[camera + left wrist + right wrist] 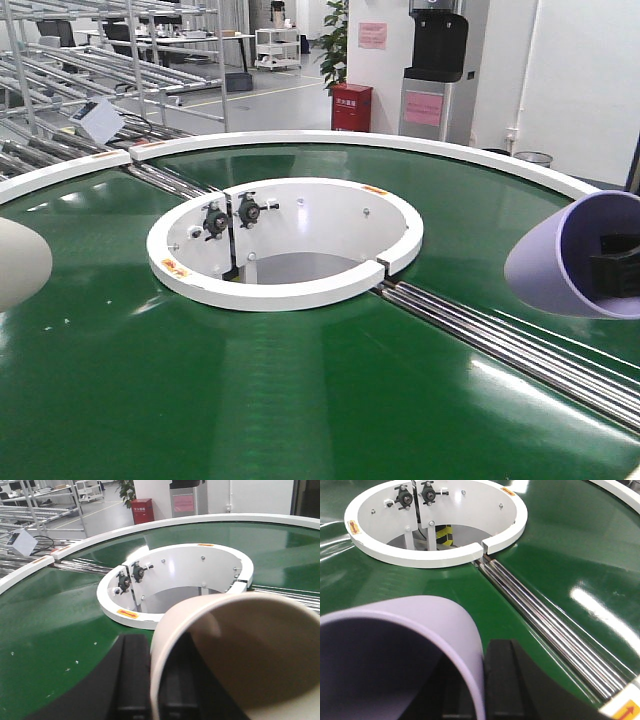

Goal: Grab cup from conveyor and place in blue bin
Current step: 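Hold both cups while the base drives to the blue bins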

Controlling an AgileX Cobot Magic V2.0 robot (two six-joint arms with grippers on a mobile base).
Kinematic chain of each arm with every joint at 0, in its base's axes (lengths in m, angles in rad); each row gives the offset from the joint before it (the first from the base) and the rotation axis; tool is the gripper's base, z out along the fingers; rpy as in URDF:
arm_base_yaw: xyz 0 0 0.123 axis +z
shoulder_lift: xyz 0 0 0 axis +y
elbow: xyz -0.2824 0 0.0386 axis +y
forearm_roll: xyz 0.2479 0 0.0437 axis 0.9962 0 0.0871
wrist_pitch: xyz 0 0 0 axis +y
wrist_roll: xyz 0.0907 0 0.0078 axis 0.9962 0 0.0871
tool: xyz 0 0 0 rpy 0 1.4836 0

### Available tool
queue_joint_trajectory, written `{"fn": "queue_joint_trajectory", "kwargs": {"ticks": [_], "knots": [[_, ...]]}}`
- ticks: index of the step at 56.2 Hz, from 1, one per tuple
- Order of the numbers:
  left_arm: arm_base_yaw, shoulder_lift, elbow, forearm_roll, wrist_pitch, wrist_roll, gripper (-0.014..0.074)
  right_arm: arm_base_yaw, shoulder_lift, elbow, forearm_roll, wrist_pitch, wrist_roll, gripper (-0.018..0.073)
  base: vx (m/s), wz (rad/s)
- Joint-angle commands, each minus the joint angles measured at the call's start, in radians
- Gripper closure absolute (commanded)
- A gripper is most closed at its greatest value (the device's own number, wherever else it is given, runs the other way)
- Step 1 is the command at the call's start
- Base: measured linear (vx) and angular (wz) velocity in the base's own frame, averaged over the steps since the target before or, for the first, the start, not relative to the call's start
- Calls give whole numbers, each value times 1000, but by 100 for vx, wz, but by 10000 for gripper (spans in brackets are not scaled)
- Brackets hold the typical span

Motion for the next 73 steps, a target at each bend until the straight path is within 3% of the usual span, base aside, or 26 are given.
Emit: {"fn": "queue_joint_trajectory", "kwargs": {"ticks": [1,73], "knots": [[-2,-5,-29,-11,-98,-3,604,-2,-15,-31,-18,-84,-3,568,-15,-11],[-2,-5,-29,-11,-98,-3,603,-2,-15,-31,-18,-84,-3,568,-13,-16]]}}
